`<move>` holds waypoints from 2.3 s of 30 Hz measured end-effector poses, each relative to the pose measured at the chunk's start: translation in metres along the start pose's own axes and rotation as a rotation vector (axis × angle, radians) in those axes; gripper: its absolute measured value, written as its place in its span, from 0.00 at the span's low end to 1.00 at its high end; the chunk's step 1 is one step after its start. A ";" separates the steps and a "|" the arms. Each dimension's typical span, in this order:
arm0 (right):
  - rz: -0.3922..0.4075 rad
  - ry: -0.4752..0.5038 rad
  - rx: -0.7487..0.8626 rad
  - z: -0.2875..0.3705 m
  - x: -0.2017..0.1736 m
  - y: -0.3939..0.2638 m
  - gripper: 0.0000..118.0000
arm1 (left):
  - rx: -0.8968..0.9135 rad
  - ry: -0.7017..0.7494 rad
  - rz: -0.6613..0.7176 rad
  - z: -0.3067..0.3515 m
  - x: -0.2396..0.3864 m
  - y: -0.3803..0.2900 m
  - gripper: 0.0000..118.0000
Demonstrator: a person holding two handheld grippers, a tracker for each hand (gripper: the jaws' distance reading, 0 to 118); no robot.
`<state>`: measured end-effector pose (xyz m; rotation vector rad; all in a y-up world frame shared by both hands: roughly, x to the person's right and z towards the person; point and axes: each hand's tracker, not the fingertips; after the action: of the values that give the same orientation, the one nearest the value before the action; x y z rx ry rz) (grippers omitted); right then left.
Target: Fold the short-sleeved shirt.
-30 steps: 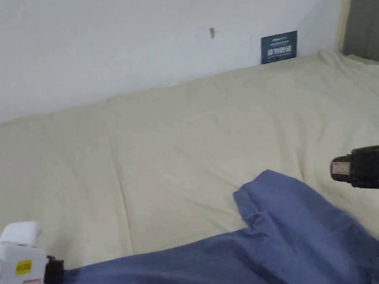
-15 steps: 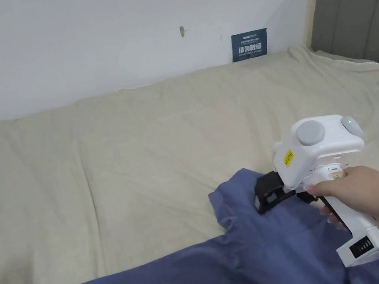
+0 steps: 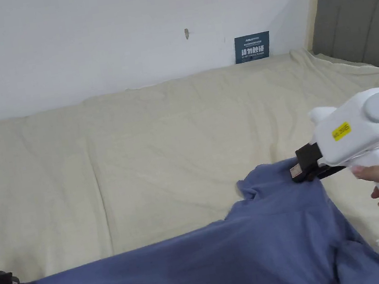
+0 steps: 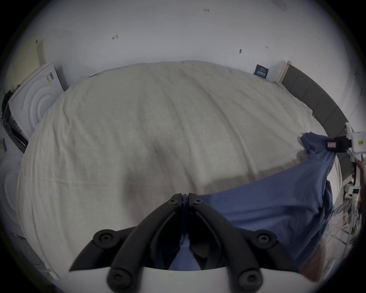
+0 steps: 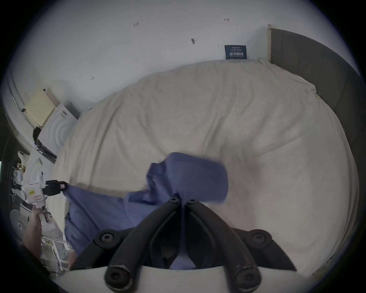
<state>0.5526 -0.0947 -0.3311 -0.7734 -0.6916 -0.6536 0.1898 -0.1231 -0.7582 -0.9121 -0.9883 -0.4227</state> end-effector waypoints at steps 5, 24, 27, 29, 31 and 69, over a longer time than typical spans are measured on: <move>-0.027 0.033 0.056 0.070 0.006 -0.041 0.00 | 0.071 -0.033 0.016 0.055 -0.002 -0.030 0.04; -0.186 -0.012 0.059 0.076 0.039 -0.269 0.00 | 0.026 -0.101 0.227 0.086 0.006 -0.225 0.07; -0.179 -0.037 0.069 0.073 0.036 -0.268 0.07 | 0.032 -0.098 0.225 0.087 0.008 -0.222 0.29; -0.179 -0.037 0.079 0.075 0.036 -0.269 0.22 | 0.034 -0.121 0.221 0.090 0.010 -0.223 0.48; -0.179 -0.043 0.123 0.086 0.028 -0.266 0.52 | 0.048 -0.110 0.212 0.097 0.012 -0.220 0.72; 0.106 0.069 0.549 0.169 -0.135 -0.259 0.00 | -0.124 -0.651 0.488 0.063 -0.131 -0.179 0.99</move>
<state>0.2282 -0.0667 -0.2414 -0.2752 -0.7173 -0.3630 -0.0311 -0.1857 -0.7727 -1.4032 -1.2798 0.2526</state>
